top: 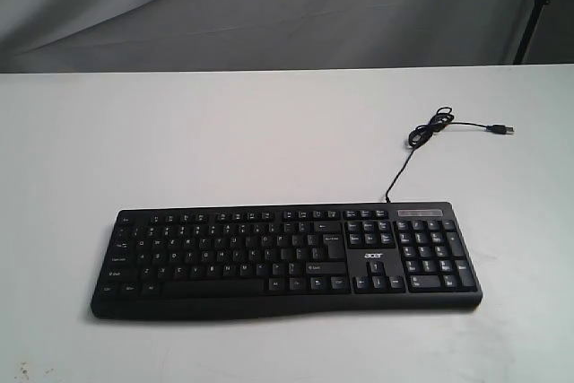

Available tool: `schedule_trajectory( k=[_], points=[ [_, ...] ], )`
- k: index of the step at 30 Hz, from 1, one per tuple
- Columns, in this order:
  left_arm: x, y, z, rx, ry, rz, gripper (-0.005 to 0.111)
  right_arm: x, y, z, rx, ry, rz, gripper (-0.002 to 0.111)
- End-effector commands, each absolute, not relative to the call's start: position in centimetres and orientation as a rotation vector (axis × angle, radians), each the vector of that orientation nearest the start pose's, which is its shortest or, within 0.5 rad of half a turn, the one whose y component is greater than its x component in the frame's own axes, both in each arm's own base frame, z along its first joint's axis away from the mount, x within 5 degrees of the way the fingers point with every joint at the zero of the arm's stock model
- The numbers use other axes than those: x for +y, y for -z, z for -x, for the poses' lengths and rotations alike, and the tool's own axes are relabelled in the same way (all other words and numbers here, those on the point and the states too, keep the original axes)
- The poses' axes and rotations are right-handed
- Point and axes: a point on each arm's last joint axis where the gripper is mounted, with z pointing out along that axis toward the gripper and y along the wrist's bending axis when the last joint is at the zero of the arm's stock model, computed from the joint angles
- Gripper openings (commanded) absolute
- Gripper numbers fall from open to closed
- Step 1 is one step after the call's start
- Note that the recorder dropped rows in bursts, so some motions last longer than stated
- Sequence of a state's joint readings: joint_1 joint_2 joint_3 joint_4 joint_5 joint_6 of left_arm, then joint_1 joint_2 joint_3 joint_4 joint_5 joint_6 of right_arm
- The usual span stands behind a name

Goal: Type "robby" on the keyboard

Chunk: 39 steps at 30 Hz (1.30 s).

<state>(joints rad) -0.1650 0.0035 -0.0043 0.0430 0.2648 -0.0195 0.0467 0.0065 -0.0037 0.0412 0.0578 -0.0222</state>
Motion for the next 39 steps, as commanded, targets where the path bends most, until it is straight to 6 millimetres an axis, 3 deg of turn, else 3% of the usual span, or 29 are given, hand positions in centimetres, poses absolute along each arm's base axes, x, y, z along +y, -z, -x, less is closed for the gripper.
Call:
schedule_trajectory(
  k=[1, 8, 12, 14, 16, 17, 23, 26, 30, 35, 39],
  points=[
    [-0.8, -19.0, -5.5, 1.736, 0.097, -0.161, 0.0, 0.2, -23.1, -5.3, 1.281, -0.044, 0.016, 0.0],
    [-0.8, -19.0, -5.5, 1.736, 0.097, -0.161, 0.0, 0.0, -25.4, -4.2, 1.0, -0.052, -0.007, 0.0],
    [-0.8, -19.0, -5.5, 1.736, 0.097, -0.161, 0.0, -0.2, -26.3, -3.6, 0.866, -0.429, -0.201, 0.0],
    [-0.8, -19.0, -5.5, 1.736, 0.097, -0.161, 0.0, 0.1, -26.3, -3.6, 0.864, -0.513, -0.206, 0.0],
    [-0.8, -19.0, -5.5, 1.736, 0.097, -0.161, 0.0, 0.4, -25.6, -4.1, 0.968, -0.563, -0.222, 0.0],
    [-0.8, -19.0, -5.5, 1.736, 0.097, -0.161, 0.0, 0.4, -26.1, -4.2, 1.048, -0.546, -0.241, 0.0],
    [-0.8, -19.0, -5.5, 1.736, 0.097, -0.161, 0.0, 0.8, -30.9, -4.9, 1.114, -0.513, -0.187, 0.0],
    [-0.8, -19.0, -5.5, 1.736, 0.097, -0.161, 0.0, 1.4, -33.0, -7.1, 1.2, -0.515, -0.15, 0.0],
    [-0.8, -19.0, -5.5, 1.736, 0.097, -0.161, 0.0, 2.9, -34.7, -11.9, 1.359, -0.574, -0.033, 0.0],
    [-0.8, -19.0, -5.5, 1.736, 0.097, -0.161, 0.0, 5.9, -36.1, -17.5, 1.554, -0.756, 0.252, 0.0],
    [-0.8, -19.0, -5.5, 1.736, 0.097, -0.161, 0.0, 7.3, -36.5, -21.8, 1.69, -0.786, 0.489, 0.0]
  ],
)
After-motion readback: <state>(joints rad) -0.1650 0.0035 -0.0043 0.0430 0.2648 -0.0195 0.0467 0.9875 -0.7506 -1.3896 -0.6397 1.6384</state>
